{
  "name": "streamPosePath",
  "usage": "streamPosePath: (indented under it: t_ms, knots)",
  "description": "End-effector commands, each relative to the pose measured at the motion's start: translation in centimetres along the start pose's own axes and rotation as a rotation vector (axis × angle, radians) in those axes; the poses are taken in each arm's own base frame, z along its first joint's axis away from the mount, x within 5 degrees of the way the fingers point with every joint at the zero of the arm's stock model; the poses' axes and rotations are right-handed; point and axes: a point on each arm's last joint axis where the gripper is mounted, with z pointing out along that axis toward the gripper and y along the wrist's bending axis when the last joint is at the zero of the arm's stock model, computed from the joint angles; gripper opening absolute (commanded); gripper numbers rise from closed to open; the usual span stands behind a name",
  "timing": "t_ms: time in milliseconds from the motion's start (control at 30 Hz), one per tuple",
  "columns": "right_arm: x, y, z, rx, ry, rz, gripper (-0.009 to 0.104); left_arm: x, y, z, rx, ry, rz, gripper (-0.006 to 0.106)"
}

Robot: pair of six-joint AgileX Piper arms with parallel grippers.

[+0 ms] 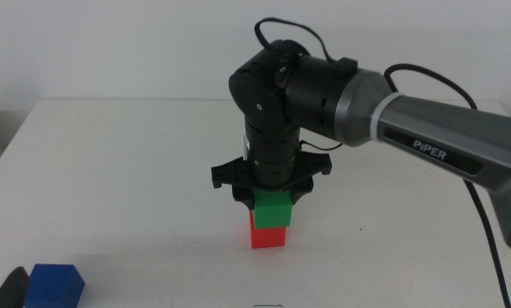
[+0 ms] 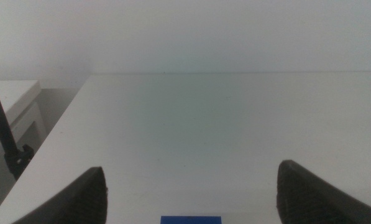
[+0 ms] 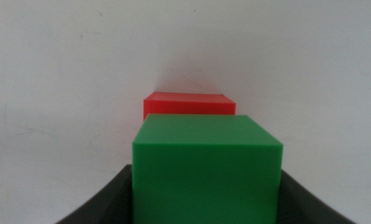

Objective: Stack red cubes first, then green, then blue cubes in a specific spot.

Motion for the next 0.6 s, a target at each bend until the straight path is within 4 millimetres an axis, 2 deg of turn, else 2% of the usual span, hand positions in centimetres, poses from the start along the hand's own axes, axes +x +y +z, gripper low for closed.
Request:
streamPosePath:
  t_ms: [0,567]
  knots:
    - [-0.06,-0.84,-2.94,0.021,-0.034,0.0,-0.001,-0.92,0.0,-0.21,0.001,-0.1,-0.012,0.094]
    - [-0.76,-0.04,-2.43,-0.042,-0.104,-0.01,0.0,-0.92,0.0,-0.21,0.001,-0.1,-0.012,0.094]
